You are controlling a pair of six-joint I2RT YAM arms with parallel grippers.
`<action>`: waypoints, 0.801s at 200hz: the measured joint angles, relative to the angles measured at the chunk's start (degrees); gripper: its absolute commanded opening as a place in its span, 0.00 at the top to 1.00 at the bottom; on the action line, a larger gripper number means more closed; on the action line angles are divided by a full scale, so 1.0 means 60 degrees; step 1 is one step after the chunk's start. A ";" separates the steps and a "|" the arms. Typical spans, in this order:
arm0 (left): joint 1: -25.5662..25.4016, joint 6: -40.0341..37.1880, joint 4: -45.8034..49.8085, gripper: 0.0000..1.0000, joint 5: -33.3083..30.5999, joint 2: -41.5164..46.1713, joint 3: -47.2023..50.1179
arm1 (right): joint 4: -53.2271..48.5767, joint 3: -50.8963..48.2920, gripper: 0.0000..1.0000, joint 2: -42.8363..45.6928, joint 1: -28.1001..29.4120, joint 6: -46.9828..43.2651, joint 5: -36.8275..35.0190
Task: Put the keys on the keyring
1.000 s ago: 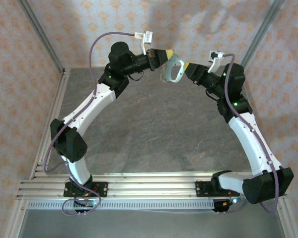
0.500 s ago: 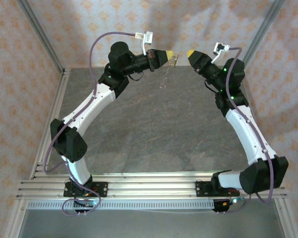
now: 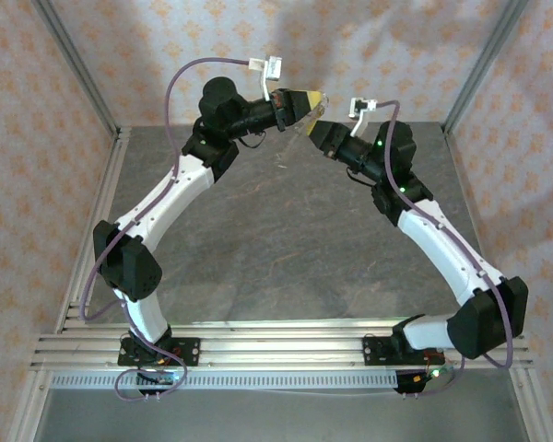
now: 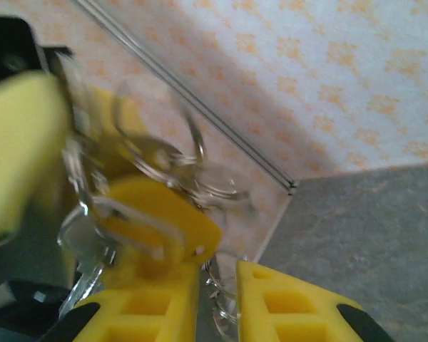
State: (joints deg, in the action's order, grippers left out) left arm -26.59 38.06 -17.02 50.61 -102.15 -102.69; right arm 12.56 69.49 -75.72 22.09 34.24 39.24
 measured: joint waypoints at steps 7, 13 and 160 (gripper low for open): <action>-0.0007 0.0000 -0.0011 1.00 0.0018 0.0000 0.0000 | -0.0091 -0.0204 0.79 0.0131 -0.0106 -0.0022 -0.0018; -0.0007 0.0000 -0.0044 1.00 0.0029 0.0000 0.0000 | -0.0149 -0.0342 0.79 0.0229 -0.0215 -0.0044 -0.0033; -0.0033 -0.0335 -0.0623 1.00 0.0812 0.0087 0.0568 | 0.0597 -0.0991 0.70 0.1563 -0.1297 0.0616 -0.0729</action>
State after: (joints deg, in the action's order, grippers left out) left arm -26.79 36.05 -20.75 55.48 -101.62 -99.29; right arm 16.14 63.55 -66.35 14.31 37.93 34.87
